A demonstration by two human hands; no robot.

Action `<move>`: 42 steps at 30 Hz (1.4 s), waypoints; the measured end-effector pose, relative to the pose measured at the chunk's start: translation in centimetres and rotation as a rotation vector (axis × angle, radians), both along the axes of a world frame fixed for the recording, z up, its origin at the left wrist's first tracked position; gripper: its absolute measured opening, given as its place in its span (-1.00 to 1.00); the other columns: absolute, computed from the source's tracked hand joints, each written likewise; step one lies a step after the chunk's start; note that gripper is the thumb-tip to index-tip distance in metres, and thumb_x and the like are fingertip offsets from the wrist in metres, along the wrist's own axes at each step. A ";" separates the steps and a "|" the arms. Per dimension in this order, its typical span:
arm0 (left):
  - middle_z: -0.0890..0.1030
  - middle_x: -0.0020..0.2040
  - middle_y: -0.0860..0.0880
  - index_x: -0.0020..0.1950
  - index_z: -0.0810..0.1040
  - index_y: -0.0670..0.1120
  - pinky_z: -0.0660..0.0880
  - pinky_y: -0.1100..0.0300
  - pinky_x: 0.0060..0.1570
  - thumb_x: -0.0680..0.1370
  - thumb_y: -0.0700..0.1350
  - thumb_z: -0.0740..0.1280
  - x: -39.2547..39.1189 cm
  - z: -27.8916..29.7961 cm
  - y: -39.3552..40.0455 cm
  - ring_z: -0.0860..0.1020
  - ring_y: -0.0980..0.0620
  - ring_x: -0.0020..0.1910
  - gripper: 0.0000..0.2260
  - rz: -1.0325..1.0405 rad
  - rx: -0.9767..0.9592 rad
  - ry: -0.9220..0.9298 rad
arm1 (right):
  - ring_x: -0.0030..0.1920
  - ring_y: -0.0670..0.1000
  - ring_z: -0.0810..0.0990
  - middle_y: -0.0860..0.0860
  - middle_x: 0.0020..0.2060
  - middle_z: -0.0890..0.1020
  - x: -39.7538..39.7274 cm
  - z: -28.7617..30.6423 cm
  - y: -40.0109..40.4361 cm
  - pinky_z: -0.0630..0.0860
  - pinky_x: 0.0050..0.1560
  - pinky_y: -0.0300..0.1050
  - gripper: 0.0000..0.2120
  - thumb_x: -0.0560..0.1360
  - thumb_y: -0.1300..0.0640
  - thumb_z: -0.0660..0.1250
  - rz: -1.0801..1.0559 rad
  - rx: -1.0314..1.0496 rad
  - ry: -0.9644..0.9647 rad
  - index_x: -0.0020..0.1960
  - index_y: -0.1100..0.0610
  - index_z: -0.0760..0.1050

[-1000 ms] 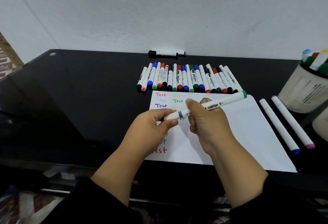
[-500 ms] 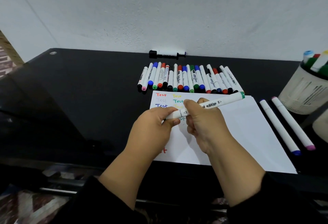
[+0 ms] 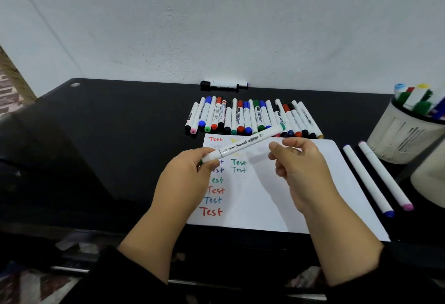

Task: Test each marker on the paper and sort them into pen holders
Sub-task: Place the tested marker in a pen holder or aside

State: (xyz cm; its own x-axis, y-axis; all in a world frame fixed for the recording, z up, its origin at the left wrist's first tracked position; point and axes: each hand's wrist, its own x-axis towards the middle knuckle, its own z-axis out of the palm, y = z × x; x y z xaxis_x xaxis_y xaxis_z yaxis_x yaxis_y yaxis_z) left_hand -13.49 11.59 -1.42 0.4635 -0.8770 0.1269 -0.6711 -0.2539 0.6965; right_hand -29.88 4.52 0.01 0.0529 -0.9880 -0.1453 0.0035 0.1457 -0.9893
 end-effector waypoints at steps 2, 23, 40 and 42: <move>0.52 -0.03 0.13 0.30 0.48 0.12 0.28 0.33 -0.37 0.57 0.05 0.24 0.0 0.2 0.1 0.44 0.16 -0.25 -0.70 -0.001 0.024 0.005 | -0.32 -0.10 0.45 -0.03 -0.26 0.58 -0.5 -0.3 0.0 0.42 -0.23 -0.26 -0.78 0.49 0.13 0.39 0.026 -0.192 0.228 0.09 0.02 0.44; 0.23 0.48 0.13 0.48 0.18 0.15 0.21 0.12 0.35 0.54 0.18 0.23 -6.4 2.6 -4.2 0.22 0.09 0.43 -0.46 -0.433 0.140 -0.001 | -0.13 0.05 0.53 0.01 0.04 0.45 -8.1 3.7 -2.4 0.45 -0.17 -0.12 -0.80 0.53 0.22 0.25 -0.139 -0.757 0.880 0.15 0.18 0.46; 0.07 0.53 0.13 0.54 0.06 0.05 0.01 0.19 0.43 0.53 0.22 0.22 -10.8 -1.6 -11.5 0.05 0.13 0.49 -0.34 -0.569 0.284 -0.247 | -0.17 0.01 0.46 0.06 -0.07 0.46 -17.7 7.7 -7.4 0.35 -0.19 -0.13 -0.96 0.56 0.16 0.17 -0.290 -0.454 0.905 -0.02 0.13 0.34; 0.07 0.52 0.14 0.53 0.05 0.06 0.01 0.19 0.43 0.52 0.23 0.22 -10.9 -1.7 -11.5 0.06 0.13 0.48 -0.34 -0.557 0.275 -0.252 | -0.23 -0.03 0.42 0.06 -0.08 0.45 -17.9 7.6 -8.1 0.32 -0.24 -0.17 -0.93 0.58 0.13 0.17 -0.278 -0.422 0.935 -0.02 0.13 0.34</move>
State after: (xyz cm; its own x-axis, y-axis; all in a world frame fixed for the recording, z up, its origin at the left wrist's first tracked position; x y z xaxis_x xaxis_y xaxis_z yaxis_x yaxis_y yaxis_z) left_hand -24.36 0.13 -3.08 -0.0821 -0.9925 -0.0908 -0.8869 0.0312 0.4609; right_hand -47.80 -3.57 7.63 -0.1377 -0.9282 0.3456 -0.8041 -0.0989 -0.5861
